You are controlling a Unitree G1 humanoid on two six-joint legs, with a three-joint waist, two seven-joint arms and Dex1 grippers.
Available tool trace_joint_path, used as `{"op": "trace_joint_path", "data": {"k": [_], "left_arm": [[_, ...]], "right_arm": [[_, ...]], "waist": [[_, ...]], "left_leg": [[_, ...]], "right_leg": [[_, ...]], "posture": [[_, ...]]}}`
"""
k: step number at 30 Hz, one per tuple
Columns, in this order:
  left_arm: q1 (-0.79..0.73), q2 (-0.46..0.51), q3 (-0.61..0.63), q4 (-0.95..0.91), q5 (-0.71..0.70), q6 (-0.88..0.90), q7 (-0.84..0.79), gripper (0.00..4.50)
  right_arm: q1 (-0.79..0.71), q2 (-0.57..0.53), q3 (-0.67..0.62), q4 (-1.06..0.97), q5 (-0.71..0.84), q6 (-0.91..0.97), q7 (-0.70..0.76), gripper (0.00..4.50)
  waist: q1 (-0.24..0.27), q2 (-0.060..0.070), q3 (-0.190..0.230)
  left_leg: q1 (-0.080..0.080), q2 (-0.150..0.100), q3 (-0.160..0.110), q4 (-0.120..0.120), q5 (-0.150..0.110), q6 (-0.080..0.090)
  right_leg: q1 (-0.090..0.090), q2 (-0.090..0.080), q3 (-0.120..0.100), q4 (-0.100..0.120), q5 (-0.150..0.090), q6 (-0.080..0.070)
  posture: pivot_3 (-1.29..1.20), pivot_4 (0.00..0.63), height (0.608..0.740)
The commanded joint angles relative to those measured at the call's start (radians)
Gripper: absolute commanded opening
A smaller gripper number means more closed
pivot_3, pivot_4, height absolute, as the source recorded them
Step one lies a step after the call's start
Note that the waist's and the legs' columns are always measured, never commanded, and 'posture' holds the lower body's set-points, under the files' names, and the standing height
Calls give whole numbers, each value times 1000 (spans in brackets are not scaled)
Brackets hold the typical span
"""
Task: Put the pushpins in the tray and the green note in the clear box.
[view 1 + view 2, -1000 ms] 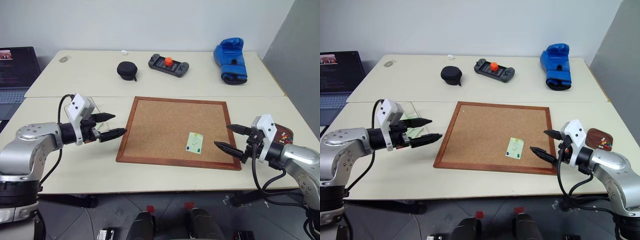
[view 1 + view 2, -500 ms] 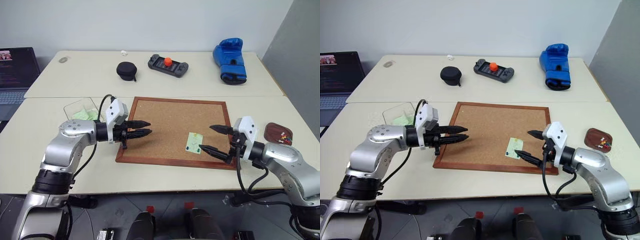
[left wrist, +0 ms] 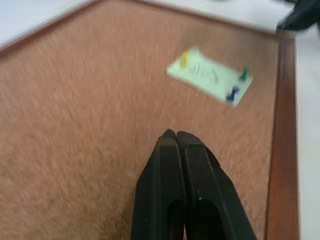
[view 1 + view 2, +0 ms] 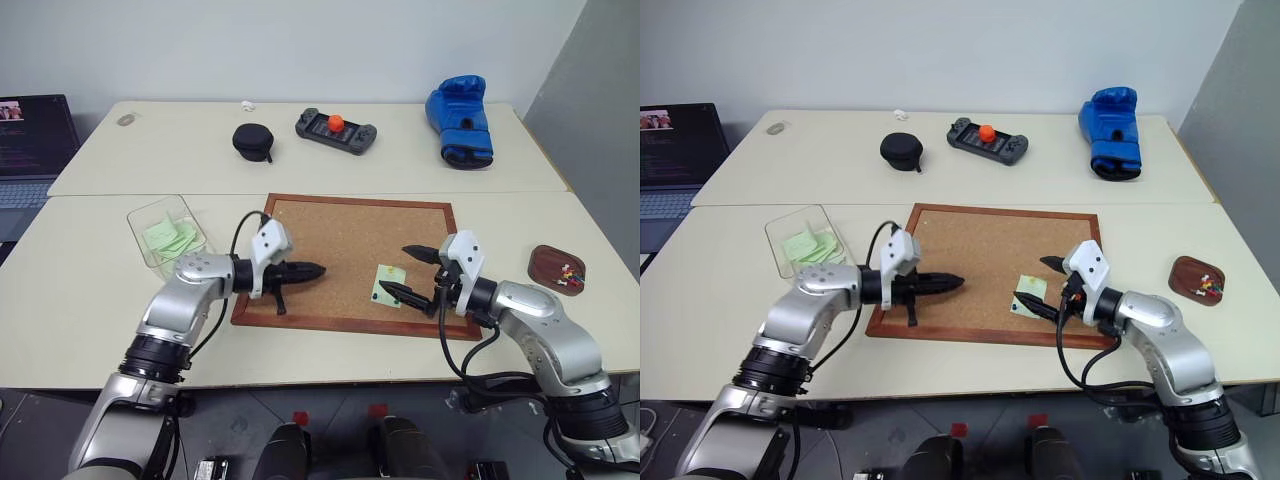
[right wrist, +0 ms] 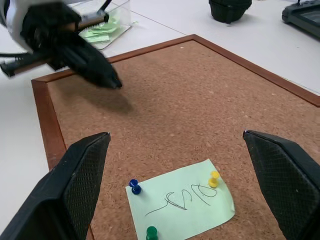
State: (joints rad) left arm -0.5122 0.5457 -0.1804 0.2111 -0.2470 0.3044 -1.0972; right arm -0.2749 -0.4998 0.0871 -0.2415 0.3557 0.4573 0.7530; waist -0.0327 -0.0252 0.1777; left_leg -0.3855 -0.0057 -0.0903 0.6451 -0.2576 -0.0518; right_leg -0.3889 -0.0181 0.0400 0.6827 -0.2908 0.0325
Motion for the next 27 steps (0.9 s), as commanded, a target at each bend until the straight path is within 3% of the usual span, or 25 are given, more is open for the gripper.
{"op": "trace_joint_path", "data": {"k": [1,13,16,27], "left_arm": [[-7,-24,-22,56,43,-59,13,17],[-6,-21,-61,100,73,-15,-38,17],[-2,-18,-61,95,75,-11,-43,0],[-1,-18,-56,72,74,6,-40,0]], "right_arm": [[-49,29,22,47,-34,-43,-13,4500],[-133,77,60,255,-103,-111,7,4500],[-149,88,63,295,-119,-130,4,4078],[-173,98,55,376,-151,-171,3,1731]], "waist": [[0,0,0],[0,0,0],[0,1,-1],[-1,1,-1]], "left_leg": [[0,0,0,0,0,0],[2,0,0,0,0,0],[2,0,0,0,0,0],[2,0,0,0,0,0]], "right_leg": [[0,0,0,0,0,0],[2,0,0,0,0,0],[1,0,0,0,0,0],[1,0,0,1,0,0]], "posture": [[0,150,740],[0,150,740],[0,150,740],[0,150,740]]}}
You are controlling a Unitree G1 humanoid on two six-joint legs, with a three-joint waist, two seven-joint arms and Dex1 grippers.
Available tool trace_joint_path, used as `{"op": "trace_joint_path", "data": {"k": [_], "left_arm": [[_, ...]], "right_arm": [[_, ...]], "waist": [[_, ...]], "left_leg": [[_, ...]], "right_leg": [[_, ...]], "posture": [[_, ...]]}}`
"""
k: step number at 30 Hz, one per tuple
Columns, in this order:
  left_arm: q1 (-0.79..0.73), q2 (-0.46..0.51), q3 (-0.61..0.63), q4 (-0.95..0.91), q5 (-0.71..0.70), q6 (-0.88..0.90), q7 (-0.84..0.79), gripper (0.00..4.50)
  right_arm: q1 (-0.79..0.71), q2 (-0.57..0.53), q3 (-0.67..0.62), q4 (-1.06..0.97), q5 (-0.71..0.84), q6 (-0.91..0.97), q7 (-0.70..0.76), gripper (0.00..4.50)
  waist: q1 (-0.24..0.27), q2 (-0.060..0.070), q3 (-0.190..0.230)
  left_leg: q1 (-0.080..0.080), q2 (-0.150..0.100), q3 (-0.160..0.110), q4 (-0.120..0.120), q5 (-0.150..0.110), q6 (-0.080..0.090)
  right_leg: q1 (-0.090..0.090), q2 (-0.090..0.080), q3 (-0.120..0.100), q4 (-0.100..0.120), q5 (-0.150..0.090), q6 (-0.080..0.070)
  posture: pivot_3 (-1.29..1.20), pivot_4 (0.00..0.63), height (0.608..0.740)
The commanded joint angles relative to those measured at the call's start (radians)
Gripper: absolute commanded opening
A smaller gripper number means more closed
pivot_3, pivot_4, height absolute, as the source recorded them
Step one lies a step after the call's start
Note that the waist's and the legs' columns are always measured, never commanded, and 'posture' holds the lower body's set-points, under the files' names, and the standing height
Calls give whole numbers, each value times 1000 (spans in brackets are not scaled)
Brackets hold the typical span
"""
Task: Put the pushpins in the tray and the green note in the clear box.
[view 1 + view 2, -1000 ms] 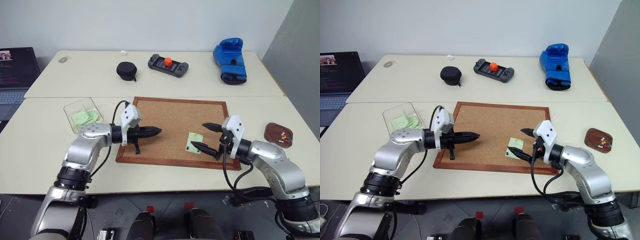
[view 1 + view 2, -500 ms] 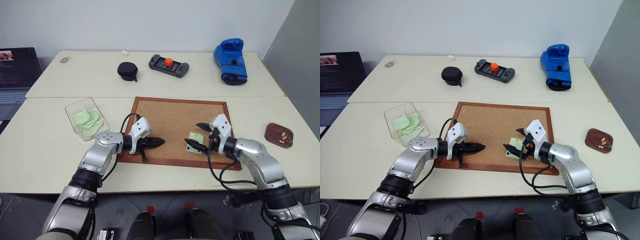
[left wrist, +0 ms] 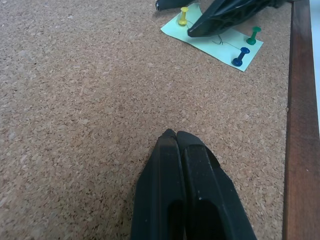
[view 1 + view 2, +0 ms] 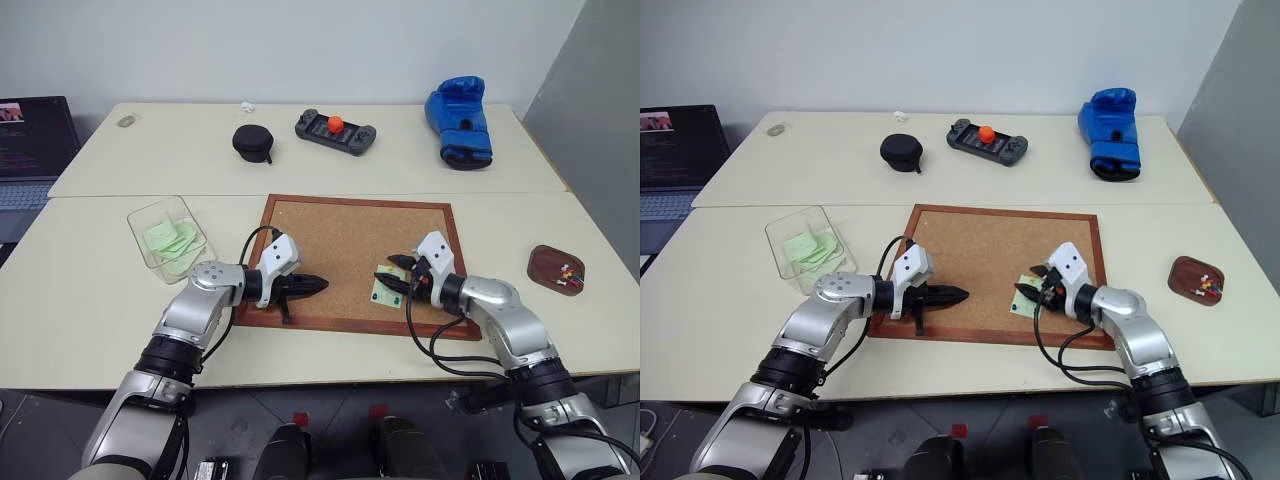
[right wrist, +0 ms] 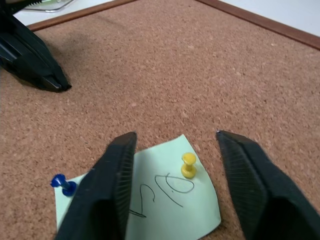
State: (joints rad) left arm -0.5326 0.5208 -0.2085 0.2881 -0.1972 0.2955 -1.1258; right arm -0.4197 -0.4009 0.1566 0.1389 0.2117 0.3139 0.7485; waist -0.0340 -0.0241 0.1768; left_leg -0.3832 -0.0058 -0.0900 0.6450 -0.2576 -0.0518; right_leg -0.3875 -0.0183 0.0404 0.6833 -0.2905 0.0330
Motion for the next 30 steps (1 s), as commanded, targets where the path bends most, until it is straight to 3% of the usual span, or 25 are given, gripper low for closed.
{"op": "trace_joint_path", "data": {"k": [1,9,14,22,30], "left_arm": [[17,6,-28,-5,25,15,-12,0],[-1,1,-28,7,32,13,-8,0],[2,-1,-31,1,36,16,-8,0],[-3,0,-35,5,44,18,-8,0],[-6,1,-49,9,61,37,1,0]], "right_arm": [[-29,-1,-15,-1,-9,-30,8,1547],[-38,1,-18,16,-29,-63,-4,26],[-35,-9,-13,14,-59,-113,1,26],[-19,24,-84,-71,86,-8,52,26],[-20,11,-96,-68,94,26,45,26]], "waist": [[0,0,0],[0,0,0],[0,0,0],[0,0,0],[1,0,0]], "left_leg": [[0,0,0,0,0,0],[0,0,0,0,0,0],[0,0,0,0,0,0],[0,0,0,0,0,0],[1,0,0,0,0,0]], "right_leg": [[0,0,0,0,0,0],[0,0,0,0,0,0],[0,0,0,0,0,0],[0,0,0,0,0,0],[1,0,0,0,0,0]], "posture": [[0,150,740],[0,150,740],[0,150,740],[0,150,740],[0,150,740]]}}
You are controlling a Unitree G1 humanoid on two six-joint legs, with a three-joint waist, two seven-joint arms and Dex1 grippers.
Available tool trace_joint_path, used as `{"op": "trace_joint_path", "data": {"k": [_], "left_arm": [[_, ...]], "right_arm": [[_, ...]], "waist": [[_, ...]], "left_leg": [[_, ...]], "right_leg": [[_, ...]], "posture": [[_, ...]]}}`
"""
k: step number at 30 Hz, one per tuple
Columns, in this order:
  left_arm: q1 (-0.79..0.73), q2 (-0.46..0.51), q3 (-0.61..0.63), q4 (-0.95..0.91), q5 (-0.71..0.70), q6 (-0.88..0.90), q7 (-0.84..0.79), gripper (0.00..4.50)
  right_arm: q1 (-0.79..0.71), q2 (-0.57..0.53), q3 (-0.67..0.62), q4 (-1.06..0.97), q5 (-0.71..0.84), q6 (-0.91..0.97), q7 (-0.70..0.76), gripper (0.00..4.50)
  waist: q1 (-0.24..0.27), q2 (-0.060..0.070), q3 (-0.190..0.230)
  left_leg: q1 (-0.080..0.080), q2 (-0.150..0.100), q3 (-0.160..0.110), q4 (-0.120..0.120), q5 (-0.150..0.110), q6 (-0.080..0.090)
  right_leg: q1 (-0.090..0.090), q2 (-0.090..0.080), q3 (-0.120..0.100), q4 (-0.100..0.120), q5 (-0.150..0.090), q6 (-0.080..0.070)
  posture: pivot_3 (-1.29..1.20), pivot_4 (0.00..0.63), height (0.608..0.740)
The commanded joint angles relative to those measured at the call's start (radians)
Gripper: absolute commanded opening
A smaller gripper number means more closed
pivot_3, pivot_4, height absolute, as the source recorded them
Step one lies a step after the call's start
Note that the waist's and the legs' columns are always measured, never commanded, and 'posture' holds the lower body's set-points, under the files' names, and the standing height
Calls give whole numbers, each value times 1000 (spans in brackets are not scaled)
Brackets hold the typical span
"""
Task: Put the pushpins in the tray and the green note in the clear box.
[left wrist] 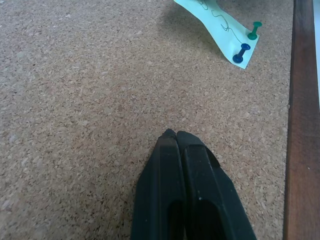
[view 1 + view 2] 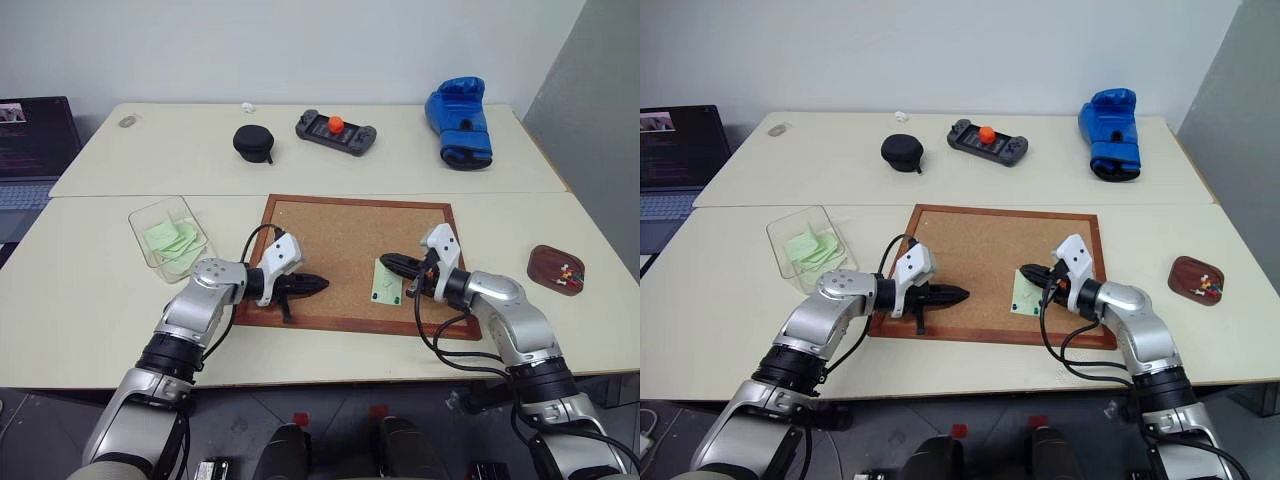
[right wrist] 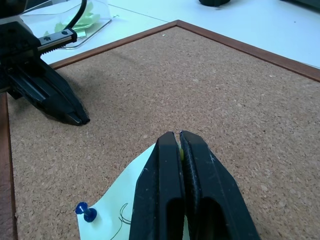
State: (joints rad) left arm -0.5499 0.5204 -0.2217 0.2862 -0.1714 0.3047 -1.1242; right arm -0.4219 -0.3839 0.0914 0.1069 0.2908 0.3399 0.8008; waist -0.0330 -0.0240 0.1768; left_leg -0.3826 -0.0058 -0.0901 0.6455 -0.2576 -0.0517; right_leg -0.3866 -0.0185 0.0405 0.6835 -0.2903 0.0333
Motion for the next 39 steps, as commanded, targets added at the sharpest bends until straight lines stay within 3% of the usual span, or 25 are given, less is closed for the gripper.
{"op": "trace_joint_path", "data": {"k": [1,12,24,31,39], "left_arm": [[11,2,-38,11,36,27,-1,0],[4,3,-42,18,38,25,0,0],[6,5,-43,21,42,15,-3,0],[12,6,-40,14,45,15,-4,0],[14,8,-39,13,47,11,-5,0]], "right_arm": [[-17,-9,-27,-33,6,-5,-8,26],[0,-57,42,-28,-131,-131,-12,26],[21,-57,68,-56,-150,-155,25,26],[-19,8,-29,-71,20,94,-8,26],[-45,15,-74,-63,89,280,-58,26]], "waist": [[0,0,0],[0,0,0],[0,0,0],[1,0,0],[0,0,0]], "left_leg": [[0,0,0,0,0,0],[0,0,0,0,0,0],[0,0,0,0,0,0],[0,0,0,0,0,0],[0,0,-1,0,0,0]], "right_leg": [[0,0,0,0,0,0],[0,0,0,0,0,0],[0,0,0,0,0,0],[0,0,0,0,0,0],[0,0,0,0,0,0]], "posture": [[0,150,740],[0,150,740],[0,150,740],[0,150,740],[0,150,740]]}}
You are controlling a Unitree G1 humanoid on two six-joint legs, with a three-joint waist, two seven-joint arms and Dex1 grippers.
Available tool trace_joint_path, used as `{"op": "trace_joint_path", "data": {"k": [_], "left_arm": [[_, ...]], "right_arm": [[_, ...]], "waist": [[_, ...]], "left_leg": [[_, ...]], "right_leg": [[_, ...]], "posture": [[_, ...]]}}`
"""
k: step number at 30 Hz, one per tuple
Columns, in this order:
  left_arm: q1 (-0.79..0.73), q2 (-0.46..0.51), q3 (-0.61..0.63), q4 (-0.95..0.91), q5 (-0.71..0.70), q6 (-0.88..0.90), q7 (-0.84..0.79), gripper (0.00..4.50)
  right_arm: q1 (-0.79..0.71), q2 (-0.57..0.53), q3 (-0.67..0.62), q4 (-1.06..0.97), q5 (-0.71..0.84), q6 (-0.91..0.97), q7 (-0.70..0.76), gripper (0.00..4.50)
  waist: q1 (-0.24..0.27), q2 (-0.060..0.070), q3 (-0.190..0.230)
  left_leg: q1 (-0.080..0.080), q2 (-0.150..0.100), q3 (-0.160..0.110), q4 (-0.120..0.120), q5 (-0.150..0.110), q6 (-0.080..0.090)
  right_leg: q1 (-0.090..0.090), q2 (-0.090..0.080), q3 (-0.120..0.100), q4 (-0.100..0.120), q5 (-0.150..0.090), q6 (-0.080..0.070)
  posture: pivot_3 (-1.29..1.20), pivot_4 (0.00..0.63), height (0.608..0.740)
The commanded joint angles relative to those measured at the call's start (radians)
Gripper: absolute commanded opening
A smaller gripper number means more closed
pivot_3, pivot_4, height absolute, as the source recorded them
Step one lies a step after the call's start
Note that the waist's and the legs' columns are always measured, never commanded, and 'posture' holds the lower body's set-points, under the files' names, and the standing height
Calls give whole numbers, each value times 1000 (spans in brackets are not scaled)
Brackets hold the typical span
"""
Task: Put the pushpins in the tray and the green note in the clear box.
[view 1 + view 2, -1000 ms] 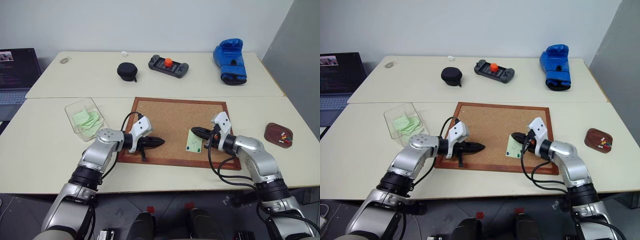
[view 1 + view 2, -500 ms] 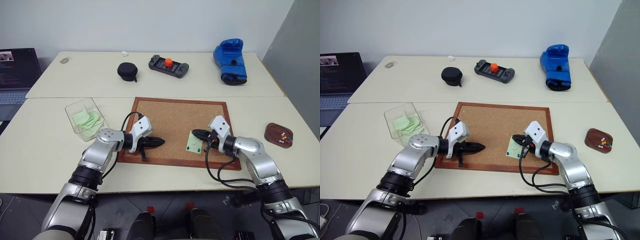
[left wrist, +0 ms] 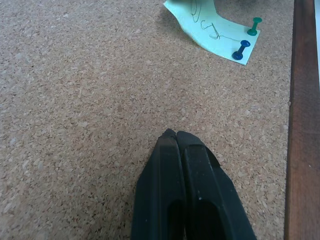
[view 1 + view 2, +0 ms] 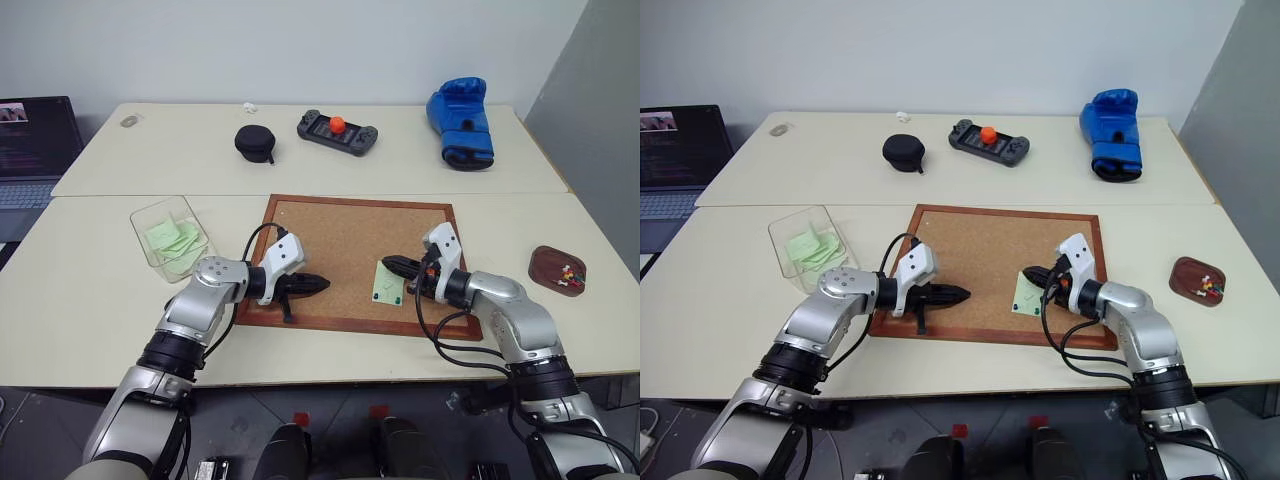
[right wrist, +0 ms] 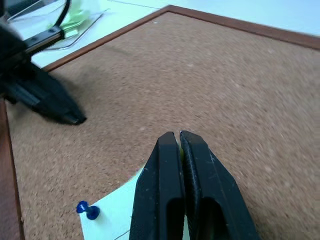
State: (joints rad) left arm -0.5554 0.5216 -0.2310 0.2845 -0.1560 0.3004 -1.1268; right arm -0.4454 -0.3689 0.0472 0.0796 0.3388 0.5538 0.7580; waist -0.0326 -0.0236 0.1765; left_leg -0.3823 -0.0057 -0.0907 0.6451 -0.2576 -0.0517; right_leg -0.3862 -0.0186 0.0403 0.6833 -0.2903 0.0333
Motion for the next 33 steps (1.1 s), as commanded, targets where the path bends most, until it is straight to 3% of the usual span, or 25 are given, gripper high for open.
{"op": "trace_joint_path", "data": {"k": [1,6,14,22,28,33], "left_arm": [[20,6,-30,15,32,14,-3,0],[24,7,-30,8,31,14,-2,0],[21,7,-30,11,33,12,-2,0],[19,6,-30,14,34,10,-2,0],[19,6,-29,14,34,11,-1,0],[21,8,-28,8,33,15,-1,0]], "right_arm": [[-21,-3,-29,-37,40,74,-17,26],[-15,-20,-15,-49,23,71,-14,26],[5,-55,72,-66,-103,-168,19,26],[15,-45,87,-41,-126,-234,18,26],[11,-47,88,-27,-131,-246,20,1106],[11,-55,85,-17,-131,-250,31,1106]], "waist": [[0,0,0],[0,0,0],[0,0,0],[0,0,0],[0,0,0],[0,0,0]], "left_leg": [[0,0,0,0,0,0],[0,0,0,0,0,0],[0,0,0,0,0,0],[0,0,0,0,0,0],[0,0,0,0,0,0],[0,0,0,0,0,0]], "right_leg": [[0,0,0,0,0,0],[0,0,0,0,0,0],[0,0,0,0,0,0],[0,0,0,0,0,0],[0,0,0,0,0,0],[0,0,0,0,0,0]], "posture": [[0,150,740],[0,150,740],[0,150,740],[0,150,740],[0,150,740],[0,150,740]]}}
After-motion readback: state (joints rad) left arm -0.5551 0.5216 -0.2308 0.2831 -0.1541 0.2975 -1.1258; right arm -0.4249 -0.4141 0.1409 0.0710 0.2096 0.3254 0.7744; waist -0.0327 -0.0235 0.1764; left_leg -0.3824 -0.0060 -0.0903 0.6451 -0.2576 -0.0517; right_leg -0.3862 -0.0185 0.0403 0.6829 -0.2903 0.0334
